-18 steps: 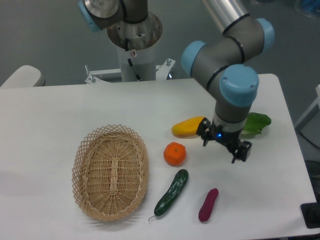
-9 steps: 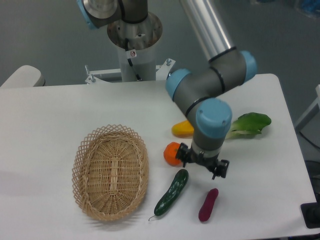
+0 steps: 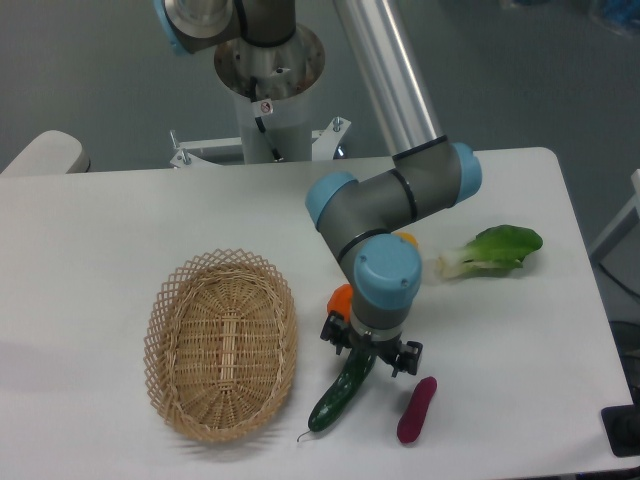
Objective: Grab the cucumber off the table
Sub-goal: 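Lower the gripper around the cucumber and close on it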
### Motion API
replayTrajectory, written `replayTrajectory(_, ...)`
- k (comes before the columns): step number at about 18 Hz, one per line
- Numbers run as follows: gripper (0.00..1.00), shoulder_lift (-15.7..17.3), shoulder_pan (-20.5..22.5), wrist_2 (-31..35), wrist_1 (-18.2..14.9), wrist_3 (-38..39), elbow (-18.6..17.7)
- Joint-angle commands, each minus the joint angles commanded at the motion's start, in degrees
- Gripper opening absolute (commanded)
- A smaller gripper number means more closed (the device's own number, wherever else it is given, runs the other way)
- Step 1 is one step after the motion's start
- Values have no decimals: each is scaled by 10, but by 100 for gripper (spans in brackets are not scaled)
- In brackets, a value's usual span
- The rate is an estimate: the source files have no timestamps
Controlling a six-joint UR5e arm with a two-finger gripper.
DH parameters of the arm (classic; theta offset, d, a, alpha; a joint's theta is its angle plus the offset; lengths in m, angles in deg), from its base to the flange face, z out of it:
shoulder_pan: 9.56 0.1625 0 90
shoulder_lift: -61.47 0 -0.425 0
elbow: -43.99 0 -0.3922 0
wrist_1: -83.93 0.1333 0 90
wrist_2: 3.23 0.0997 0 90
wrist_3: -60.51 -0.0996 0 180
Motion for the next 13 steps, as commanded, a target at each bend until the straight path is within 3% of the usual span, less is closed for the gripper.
replayTrajectory(4,97,-3,-3,1,12,0,-3)
replayTrajectory(9,26,-3,-2,1,12,-4,2)
replayTrajectory(11,16,-3,-1,1,11,-6,3)
replayTrajectory(13,13,-1,0,1,11,-7,6)
